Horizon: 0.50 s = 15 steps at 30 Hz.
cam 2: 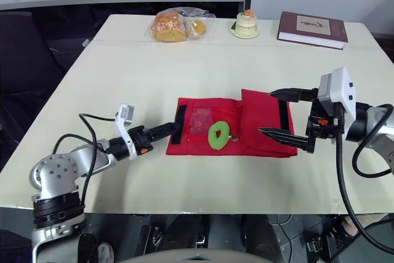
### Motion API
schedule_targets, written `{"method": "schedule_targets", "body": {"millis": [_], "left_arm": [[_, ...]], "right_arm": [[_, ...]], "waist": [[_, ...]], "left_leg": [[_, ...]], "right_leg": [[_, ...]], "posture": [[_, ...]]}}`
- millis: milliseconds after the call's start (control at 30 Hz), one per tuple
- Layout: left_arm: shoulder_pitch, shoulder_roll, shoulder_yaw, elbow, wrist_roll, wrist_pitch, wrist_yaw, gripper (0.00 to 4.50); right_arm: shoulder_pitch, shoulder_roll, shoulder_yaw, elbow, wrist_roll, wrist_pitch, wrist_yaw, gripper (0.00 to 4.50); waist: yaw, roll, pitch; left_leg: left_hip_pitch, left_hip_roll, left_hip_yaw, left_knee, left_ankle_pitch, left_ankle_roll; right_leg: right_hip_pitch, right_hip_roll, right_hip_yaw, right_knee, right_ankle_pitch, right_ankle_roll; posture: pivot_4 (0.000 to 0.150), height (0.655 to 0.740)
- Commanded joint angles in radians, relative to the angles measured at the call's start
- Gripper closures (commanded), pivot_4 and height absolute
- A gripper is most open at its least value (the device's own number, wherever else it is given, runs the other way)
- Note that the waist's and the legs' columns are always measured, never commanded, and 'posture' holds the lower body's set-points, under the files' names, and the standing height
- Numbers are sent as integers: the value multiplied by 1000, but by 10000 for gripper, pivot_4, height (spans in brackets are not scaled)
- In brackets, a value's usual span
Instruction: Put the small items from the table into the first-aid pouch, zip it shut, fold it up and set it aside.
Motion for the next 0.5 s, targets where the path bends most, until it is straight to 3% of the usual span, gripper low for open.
{"method": "schedule_targets", "body": {"millis": [33,200,300,333,500], "left_arm": [[-16,-52,7,40,-106,88,43,0],[-54,-50,94,103,-219,80,97,0],[-64,-45,99,123,-264,75,126,7137],[-64,-44,97,126,-276,74,135,13286],[-56,-45,58,113,-325,71,153,34037]], "right_arm": [[2,1,-25,-40,16,-1,-20,400],[29,17,-25,-67,23,-4,-49,400],[28,24,-19,-60,16,-12,-51,0],[28,25,-17,-58,15,-13,-51,0],[18,24,-13,-43,8,-18,-45,0]], "waist": [[1,0,0],[-3,-1,0],[-8,-1,0],[-8,-1,0],[-7,-1,0]], "left_leg": [[0,0,0,0,0,0],[0,0,-1,0,0,0],[0,0,-1,0,0,0],[0,0,-1,0,0,0],[-1,0,-1,0,0,-1]], "right_leg": [[0,0,0,0,0,0],[0,0,0,0,0,0],[0,0,-1,0,0,0],[0,0,0,0,0,0],[0,0,0,0,0,0]], "posture": [[1500,7289],[1500,7289],[1500,7289],[1500,7289],[1500,7289]]}}
